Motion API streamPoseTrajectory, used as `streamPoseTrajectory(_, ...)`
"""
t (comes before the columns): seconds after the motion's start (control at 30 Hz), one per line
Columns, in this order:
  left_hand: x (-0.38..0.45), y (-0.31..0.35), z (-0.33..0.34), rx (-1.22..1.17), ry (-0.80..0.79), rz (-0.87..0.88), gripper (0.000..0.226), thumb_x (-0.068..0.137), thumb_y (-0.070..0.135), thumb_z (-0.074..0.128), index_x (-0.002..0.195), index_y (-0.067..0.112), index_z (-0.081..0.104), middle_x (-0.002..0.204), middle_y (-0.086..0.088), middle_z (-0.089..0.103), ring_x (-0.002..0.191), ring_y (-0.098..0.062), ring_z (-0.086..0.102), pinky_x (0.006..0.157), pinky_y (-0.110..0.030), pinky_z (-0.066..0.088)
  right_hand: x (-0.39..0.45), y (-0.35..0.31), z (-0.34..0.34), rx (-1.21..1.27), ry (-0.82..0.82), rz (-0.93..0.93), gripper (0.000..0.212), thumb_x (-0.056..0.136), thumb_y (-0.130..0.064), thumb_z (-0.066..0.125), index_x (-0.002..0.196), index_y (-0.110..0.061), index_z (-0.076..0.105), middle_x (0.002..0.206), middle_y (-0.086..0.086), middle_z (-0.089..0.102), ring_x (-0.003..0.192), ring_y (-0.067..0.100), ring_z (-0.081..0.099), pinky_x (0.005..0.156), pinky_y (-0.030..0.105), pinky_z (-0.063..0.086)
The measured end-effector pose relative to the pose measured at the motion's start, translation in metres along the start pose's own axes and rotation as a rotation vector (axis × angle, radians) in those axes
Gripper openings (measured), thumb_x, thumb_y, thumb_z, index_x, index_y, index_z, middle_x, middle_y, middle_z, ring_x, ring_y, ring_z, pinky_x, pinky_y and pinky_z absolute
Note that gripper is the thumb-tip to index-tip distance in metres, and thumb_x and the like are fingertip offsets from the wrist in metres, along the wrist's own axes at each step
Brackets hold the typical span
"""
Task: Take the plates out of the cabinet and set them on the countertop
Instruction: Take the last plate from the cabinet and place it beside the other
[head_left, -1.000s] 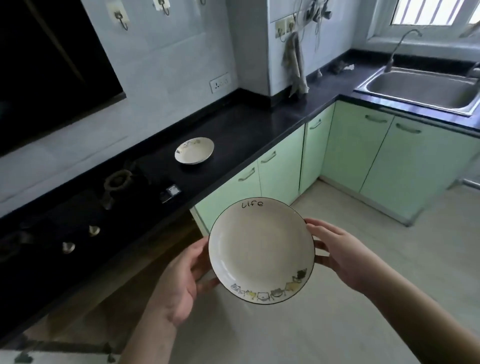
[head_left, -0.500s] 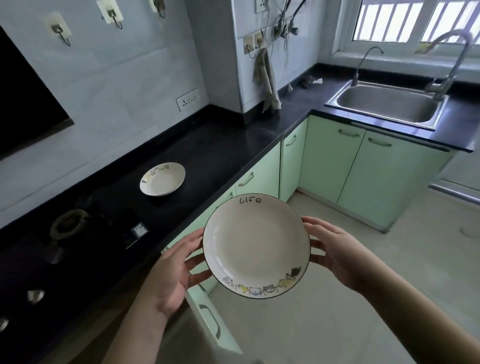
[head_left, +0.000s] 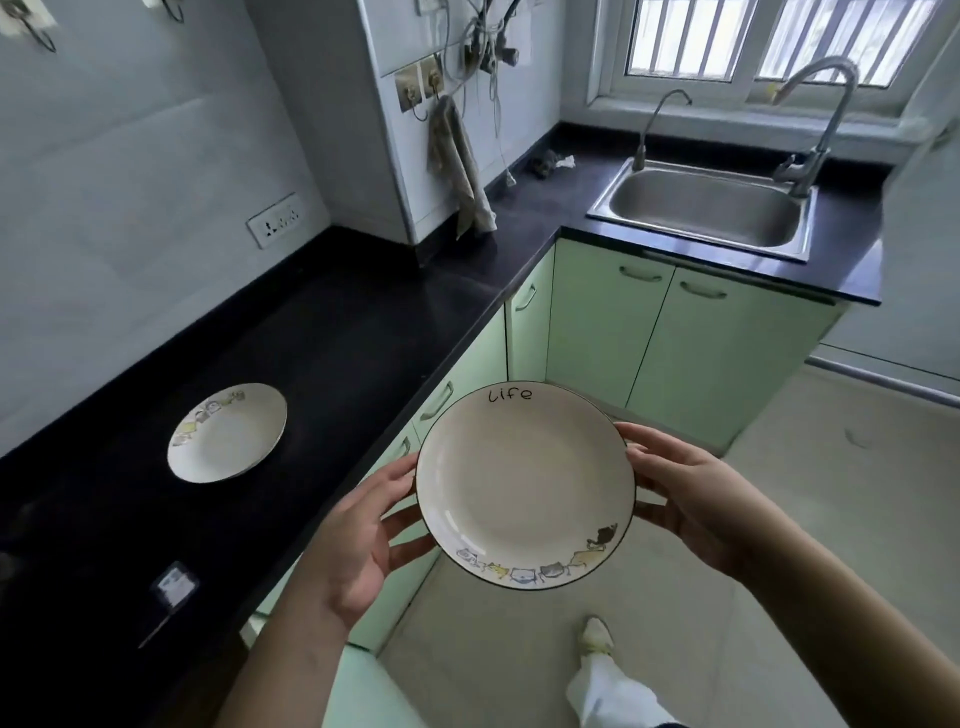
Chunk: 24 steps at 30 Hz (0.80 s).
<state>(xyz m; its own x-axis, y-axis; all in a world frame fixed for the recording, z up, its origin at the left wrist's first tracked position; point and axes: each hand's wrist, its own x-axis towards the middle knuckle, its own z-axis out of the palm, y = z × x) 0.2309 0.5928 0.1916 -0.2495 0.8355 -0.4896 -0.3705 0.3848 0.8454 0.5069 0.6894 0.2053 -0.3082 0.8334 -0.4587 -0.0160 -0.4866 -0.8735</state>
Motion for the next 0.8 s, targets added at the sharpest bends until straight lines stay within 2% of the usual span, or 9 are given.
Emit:
streamPoseTrajectory(0.13, 0.050, 0.019, 0.016, 0.004, 0.039, 0.000, 0.033, 0.098, 0.010, 0.049, 0.125, 0.019, 0.066, 0.115, -0.004, 0.073, 0.099, -0.022, 0.066, 0.072, -0.038, 0.057, 0.056, -0.020, -0.011, 0.011, -0.037, 0.006, 0.031, 0.098, -0.006, 0.049, 0.113, -0.024, 0.067, 0.106, -0.001, 0.074, 0.094, 0.015, 0.067, 0.077, 0.036, 0.053)
streamPoseTrajectory(0.3, 0.099, 0.044, 0.036, -0.015, 0.109, 0.015, 0.032, 0.098, 0.006, 0.050, 0.121, 0.021, 0.067, 0.096, 0.002, 0.075, 0.085, -0.013, 0.068, 0.068, -0.035, 0.058, 0.127, -0.060, -0.019, -0.017, -0.100, 0.031, 0.033, 0.097, -0.004, 0.050, 0.115, -0.025, 0.067, 0.105, -0.001, 0.074, 0.096, 0.016, 0.067, 0.082, 0.038, 0.053)
streamPoseTrajectory(0.43, 0.126, 0.057, 0.037, -0.083, 0.201, 0.016, 0.032, 0.097, 0.006, 0.051, 0.121, 0.020, 0.066, 0.101, 0.000, 0.074, 0.086, -0.014, 0.067, 0.064, -0.033, 0.058, 0.183, -0.087, -0.012, -0.089, -0.182, 0.065, 0.034, 0.097, -0.003, 0.050, 0.116, -0.025, 0.067, 0.106, 0.001, 0.073, 0.097, 0.017, 0.066, 0.082, 0.038, 0.052)
streamPoseTrajectory(0.53, 0.138, 0.062, 0.025, -0.129, 0.280, 0.012, 0.032, 0.097, 0.006, 0.052, 0.121, 0.022, 0.066, 0.102, 0.000, 0.074, 0.089, -0.015, 0.066, 0.065, -0.034, 0.058, 0.217, -0.096, 0.008, -0.135, -0.238, 0.100, 0.034, 0.096, -0.003, 0.051, 0.118, -0.024, 0.066, 0.109, 0.004, 0.072, 0.100, 0.021, 0.066, 0.081, 0.038, 0.053)
streamPoseTrajectory(0.63, 0.146, 0.063, 0.004, -0.173, 0.357, 0.012, 0.033, 0.096, 0.005, 0.054, 0.122, 0.022, 0.065, 0.108, -0.003, 0.072, 0.094, -0.017, 0.065, 0.068, -0.035, 0.059, 0.247, -0.098, 0.038, -0.179, -0.310, 0.126, 0.035, 0.096, -0.003, 0.051, 0.119, -0.024, 0.066, 0.110, 0.004, 0.072, 0.104, 0.023, 0.065, 0.086, 0.041, 0.053)
streamPoseTrajectory(0.73, 0.154, 0.064, -0.024, -0.204, 0.409, 0.027, 0.036, 0.096, 0.004, 0.054, 0.127, 0.022, 0.062, 0.117, -0.002, 0.071, 0.101, -0.017, 0.066, 0.073, -0.036, 0.059, 0.274, -0.095, 0.075, -0.234, -0.366, 0.148, 0.034, 0.096, -0.001, 0.051, 0.111, -0.026, 0.069, 0.106, 0.001, 0.074, 0.098, 0.020, 0.066, 0.086, 0.040, 0.053)
streamPoseTrajectory(0.8, 0.163, 0.065, -0.049, -0.229, 0.443, 0.044, 0.036, 0.096, 0.003, 0.054, 0.126, 0.023, 0.062, 0.117, 0.000, 0.072, 0.102, -0.016, 0.067, 0.071, -0.035, 0.059, 0.293, -0.092, 0.107, -0.286, -0.390, 0.152, 0.035, 0.095, 0.000, 0.051, 0.106, -0.028, 0.070, 0.103, 0.000, 0.074, 0.096, 0.018, 0.066, 0.084, 0.038, 0.053)
